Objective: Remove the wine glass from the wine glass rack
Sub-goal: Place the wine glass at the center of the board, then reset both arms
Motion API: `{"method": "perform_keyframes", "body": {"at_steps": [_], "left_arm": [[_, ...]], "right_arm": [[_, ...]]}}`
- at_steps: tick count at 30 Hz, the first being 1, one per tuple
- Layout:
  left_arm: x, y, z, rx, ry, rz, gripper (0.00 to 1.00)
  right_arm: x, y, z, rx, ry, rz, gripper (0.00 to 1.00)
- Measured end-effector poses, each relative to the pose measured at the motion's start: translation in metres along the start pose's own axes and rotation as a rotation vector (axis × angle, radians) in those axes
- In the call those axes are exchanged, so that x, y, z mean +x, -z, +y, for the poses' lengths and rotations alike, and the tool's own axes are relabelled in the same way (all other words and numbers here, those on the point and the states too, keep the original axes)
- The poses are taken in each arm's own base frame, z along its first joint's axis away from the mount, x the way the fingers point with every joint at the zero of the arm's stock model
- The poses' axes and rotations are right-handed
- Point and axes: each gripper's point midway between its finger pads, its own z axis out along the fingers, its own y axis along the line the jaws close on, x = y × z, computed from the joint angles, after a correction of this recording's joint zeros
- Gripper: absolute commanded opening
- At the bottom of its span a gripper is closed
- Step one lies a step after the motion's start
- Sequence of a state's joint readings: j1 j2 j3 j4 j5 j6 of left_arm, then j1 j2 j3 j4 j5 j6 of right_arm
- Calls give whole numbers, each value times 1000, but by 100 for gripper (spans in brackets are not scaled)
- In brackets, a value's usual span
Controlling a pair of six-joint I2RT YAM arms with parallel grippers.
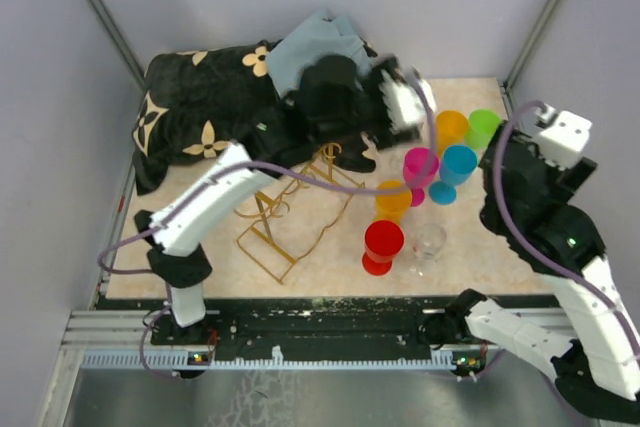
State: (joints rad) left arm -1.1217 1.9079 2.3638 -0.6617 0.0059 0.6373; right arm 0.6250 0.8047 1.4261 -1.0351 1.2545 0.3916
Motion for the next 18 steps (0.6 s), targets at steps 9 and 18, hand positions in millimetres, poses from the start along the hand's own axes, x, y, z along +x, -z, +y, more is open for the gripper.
{"method": "perform_keyframes", "body": {"at_steps": [9, 18], "left_arm": [[72, 185, 199, -592, 138, 90, 87], [190, 306, 206, -882, 347, 259, 88]], "right_arm": [[57, -24, 84, -63, 83, 93, 97], [130, -28, 123, -146, 112, 221, 98]]}}
